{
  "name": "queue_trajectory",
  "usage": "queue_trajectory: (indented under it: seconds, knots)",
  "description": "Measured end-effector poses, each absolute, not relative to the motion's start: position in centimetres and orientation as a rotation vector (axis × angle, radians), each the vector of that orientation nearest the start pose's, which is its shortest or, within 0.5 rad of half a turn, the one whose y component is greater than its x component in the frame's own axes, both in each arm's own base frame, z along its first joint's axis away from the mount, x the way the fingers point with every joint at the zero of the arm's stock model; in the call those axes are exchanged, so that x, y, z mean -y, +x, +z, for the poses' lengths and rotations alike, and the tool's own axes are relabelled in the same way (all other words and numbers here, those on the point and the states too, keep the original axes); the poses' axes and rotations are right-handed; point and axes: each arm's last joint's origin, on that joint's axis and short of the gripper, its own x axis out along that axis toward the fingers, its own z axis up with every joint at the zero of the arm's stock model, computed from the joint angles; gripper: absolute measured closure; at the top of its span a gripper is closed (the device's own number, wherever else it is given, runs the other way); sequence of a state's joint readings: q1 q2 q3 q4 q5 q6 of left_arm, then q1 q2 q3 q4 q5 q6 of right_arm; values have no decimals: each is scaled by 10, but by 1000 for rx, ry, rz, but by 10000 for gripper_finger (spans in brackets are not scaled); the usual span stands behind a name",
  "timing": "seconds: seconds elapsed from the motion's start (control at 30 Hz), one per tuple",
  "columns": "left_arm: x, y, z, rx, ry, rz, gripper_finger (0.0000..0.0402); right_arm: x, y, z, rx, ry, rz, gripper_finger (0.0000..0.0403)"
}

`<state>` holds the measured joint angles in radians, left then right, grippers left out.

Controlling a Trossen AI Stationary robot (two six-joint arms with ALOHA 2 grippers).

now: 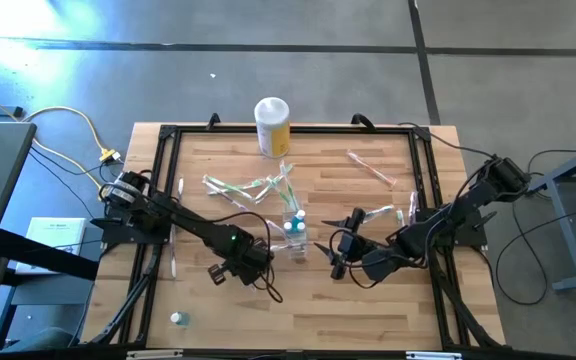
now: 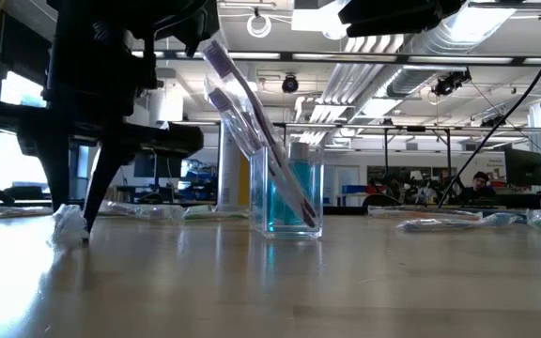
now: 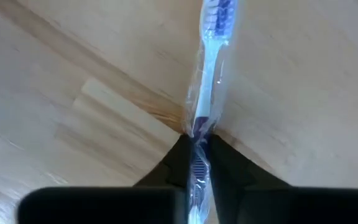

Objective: Pick & Place toothbrushing station
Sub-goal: Put the purple toothbrush into the transparent organizer

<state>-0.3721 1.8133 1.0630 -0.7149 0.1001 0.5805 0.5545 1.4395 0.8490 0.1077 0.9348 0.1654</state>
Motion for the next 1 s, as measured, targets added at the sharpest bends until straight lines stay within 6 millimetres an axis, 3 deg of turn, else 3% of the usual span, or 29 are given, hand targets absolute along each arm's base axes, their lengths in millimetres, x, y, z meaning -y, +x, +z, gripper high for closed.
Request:
queue_trajectory:
  seconds: [0.2,0.33,0.47,0.67,0.83,1.0]
  knots:
    - [117,289,141,-1375,561,-720,374,-137,265,239,-325,-169,-399,128]
    - [120,280,152,-1393,543,-708,391,-137,265,239,-326,-169,-400,128]
    - [129,276,179,-1378,515,-674,400,-137,265,239,-330,-172,-398,128]
    - [151,271,246,-1200,527,-660,399,-137,265,239,-330,-172,-398,128]
    - [173,267,304,-893,597,-600,400,-137,264,238,-338,-180,-396,128]
    - [182,276,320,-571,719,-575,400,-137,264,237,-347,-182,-397,128]
